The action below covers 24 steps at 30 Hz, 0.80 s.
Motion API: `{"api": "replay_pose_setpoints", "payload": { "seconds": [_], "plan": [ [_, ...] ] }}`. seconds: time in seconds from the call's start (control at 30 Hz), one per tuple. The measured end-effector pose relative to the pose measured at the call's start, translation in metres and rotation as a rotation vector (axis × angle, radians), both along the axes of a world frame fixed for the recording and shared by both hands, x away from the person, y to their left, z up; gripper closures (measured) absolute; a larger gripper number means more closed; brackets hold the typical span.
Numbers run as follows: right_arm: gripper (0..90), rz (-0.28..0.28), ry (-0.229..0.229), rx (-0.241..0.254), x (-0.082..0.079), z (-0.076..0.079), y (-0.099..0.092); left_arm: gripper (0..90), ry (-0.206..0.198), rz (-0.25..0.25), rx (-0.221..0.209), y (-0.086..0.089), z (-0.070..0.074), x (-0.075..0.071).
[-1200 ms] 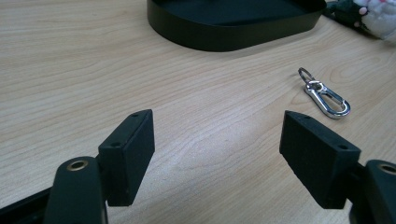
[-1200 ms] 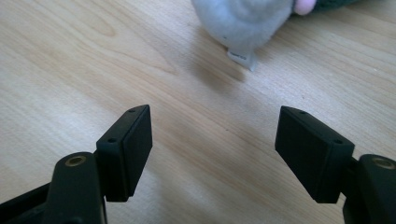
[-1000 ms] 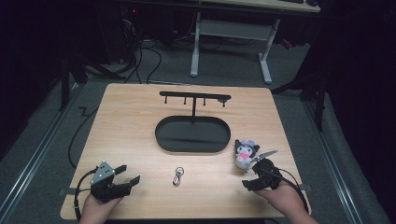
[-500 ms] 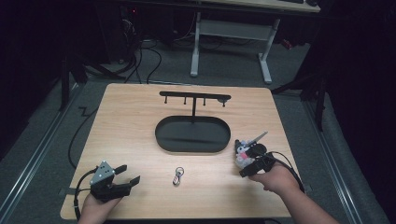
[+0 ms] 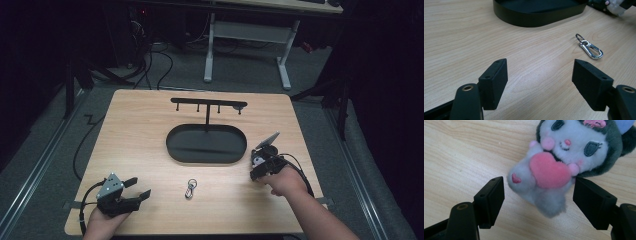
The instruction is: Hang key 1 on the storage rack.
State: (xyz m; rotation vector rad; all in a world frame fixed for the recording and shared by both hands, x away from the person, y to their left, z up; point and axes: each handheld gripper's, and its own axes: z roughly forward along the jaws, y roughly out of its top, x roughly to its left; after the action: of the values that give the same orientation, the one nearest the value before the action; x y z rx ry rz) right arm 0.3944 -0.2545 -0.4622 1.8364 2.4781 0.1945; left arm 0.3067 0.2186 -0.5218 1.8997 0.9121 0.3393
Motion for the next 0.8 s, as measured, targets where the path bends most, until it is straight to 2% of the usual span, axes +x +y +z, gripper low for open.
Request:
{"api": "replay_pose_setpoints", "payload": {
  "seconds": [0.13,0.17,0.27,0.53,0.8],
  "plan": [
    [28.9,-0.026,0.000,-0.012,0.003,-0.001,-0.002,29.9,-0.001,-0.008,0.003,-0.001,0.000,-0.001],
    [31.4,-0.038,-0.009,0.006,0.002,-0.001,-0.007,30.0,-0.002,-0.011,0.005,-0.001,0.000,-0.001],
    [34.3,-0.051,-0.001,0.016,-0.001,-0.001,-0.014,30.1,0.000,-0.014,0.005,-0.001,0.000,-0.001],
    [40.9,-0.032,-0.023,0.004,-0.010,0.003,-0.030,30.2,0.000,-0.022,0.014,-0.003,-0.001,-0.001],
    [46.4,-0.019,-0.030,-0.015,-0.011,0.005,-0.039,30.3,0.005,-0.017,0.008,-0.002,-0.001,-0.001]
  ]
}}
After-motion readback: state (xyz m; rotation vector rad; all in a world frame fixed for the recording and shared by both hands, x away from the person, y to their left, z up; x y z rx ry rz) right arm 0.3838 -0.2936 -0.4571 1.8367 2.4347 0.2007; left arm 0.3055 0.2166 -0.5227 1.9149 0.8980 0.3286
